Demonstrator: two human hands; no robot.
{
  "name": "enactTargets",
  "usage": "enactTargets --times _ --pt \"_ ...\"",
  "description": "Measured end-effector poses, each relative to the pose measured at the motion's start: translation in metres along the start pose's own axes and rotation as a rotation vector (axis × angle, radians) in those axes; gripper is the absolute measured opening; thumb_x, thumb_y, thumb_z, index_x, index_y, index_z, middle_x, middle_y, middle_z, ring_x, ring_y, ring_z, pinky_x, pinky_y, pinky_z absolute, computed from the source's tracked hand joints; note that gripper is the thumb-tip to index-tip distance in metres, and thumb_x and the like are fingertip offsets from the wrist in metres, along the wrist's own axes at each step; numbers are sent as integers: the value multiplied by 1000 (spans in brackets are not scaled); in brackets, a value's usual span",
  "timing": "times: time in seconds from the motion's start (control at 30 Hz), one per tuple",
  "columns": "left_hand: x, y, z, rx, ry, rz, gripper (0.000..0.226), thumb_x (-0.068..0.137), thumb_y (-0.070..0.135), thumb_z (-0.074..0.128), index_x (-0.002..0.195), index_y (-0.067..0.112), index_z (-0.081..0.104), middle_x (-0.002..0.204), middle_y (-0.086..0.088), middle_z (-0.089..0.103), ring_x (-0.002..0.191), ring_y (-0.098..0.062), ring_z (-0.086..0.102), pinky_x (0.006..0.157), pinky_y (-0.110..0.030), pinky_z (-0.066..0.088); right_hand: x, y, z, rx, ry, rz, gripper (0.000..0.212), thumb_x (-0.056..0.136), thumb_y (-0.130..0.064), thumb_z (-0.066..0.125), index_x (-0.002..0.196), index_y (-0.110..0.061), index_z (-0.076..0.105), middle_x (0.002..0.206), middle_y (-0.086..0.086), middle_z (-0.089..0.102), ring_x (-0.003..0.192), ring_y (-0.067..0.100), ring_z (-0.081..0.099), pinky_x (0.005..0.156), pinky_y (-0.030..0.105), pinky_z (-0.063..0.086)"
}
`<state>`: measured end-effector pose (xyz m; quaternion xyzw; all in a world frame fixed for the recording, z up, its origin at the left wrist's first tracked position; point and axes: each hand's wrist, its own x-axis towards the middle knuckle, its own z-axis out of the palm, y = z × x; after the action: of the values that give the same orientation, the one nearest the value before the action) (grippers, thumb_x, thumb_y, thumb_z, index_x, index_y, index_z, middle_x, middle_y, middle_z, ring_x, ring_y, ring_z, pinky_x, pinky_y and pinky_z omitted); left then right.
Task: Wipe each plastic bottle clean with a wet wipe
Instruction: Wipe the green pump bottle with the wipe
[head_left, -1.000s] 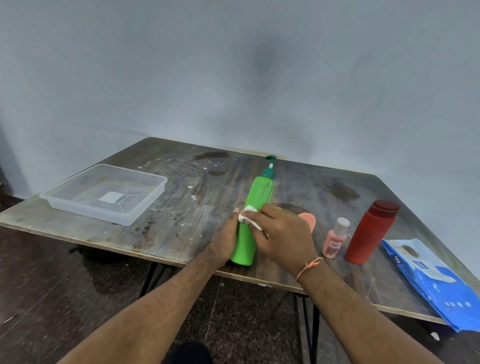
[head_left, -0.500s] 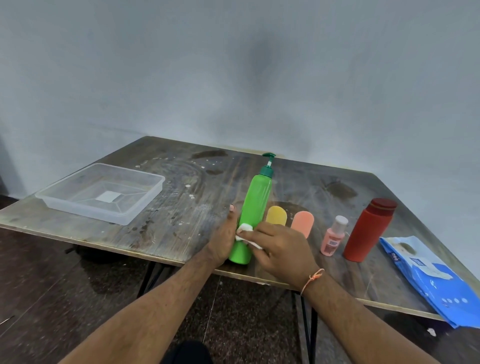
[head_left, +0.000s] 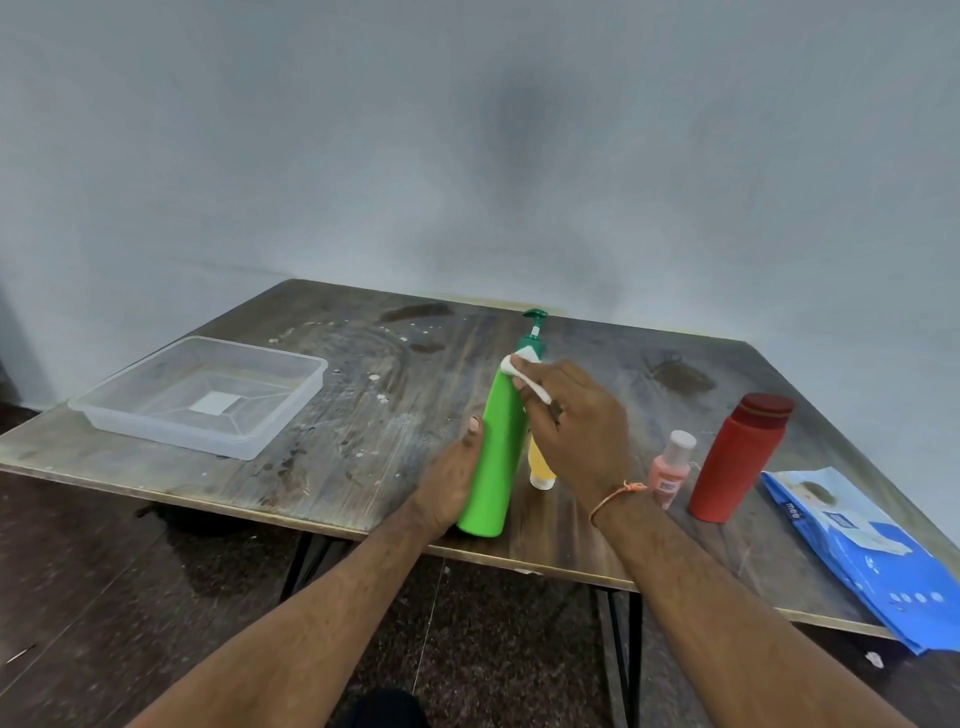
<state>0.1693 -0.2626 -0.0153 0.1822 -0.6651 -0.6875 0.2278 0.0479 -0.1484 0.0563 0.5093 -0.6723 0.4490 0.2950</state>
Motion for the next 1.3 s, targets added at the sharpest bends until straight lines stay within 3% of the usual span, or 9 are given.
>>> enactTargets --times 0.1,0.23,0.33,0.4,0.67,0.77,0.97,1.2,1.3 --pt "-2 1 2 -102 -32 4 103 75 97 51 124 9 68 110 -30 72 92 -42 70 89 -70 54 -28 3 0 65 -125 -61 31 103 -32 63 131 -30 76 103 -9 72 81 16 69 65 42 58" --pt "-7 8 2 -186 -40 -36 88 90 83 48 138 11 64 130 -26 69 122 -46 65 106 -63 51 -58 3 0 95 -209 -88 31 103 -29 68 133 -33 75 104 -12 72 82 13 68 62 41 57" --pt "-5 10 0 -254 -37 -44 77 99 65 33 136 4 63 124 -20 74 112 -29 73 92 -41 61 -62 -1 -1 70 -247 -135 28 104 -32 68 131 -36 75 102 -14 71 82 11 67 61 38 55" --pt "-4 11 0 -310 -26 -38 73 98 61 31 130 4 66 116 -17 77 104 -25 75 85 -35 63 -57 -3 -2 37 -267 -156 27 104 -35 66 130 -38 76 100 -13 70 81 12 67 60 38 54" --pt "-1 11 2 -342 26 -85 70 105 63 24 120 14 72 108 -19 77 87 -28 76 75 -40 64 -38 -16 10 -6 -184 -21 30 103 -34 60 127 -38 76 107 -13 72 87 14 70 65 39 57" --pt "-2 9 -2 -321 20 -69 77 105 65 20 126 11 70 116 -20 76 100 -29 76 84 -40 64 -48 -18 8 22 -229 -45 28 103 -35 63 128 -37 76 104 -12 71 84 11 68 63 38 56" --pt "0 8 -8 -281 -14 -82 101 91 87 32 137 3 64 133 -34 64 119 -44 64 108 -60 47 -71 -18 -3 21 -387 -173 20 102 -37 69 119 -39 79 99 -17 70 84 4 66 63 28 53" --pt "-3 11 0 -298 19 -65 72 106 63 18 125 18 70 110 -16 78 94 -28 76 79 -42 63 -36 -25 7 8 -152 34 22 99 -28 71 119 -36 78 109 -14 75 89 12 72 68 37 59" --pt "-2 11 -3 -307 20 -78 74 106 64 18 127 15 69 116 -17 77 102 -29 76 84 -41 64 -43 -23 6 17 -218 -29 22 99 -26 71 118 -33 79 107 -12 75 88 12 71 66 37 58"
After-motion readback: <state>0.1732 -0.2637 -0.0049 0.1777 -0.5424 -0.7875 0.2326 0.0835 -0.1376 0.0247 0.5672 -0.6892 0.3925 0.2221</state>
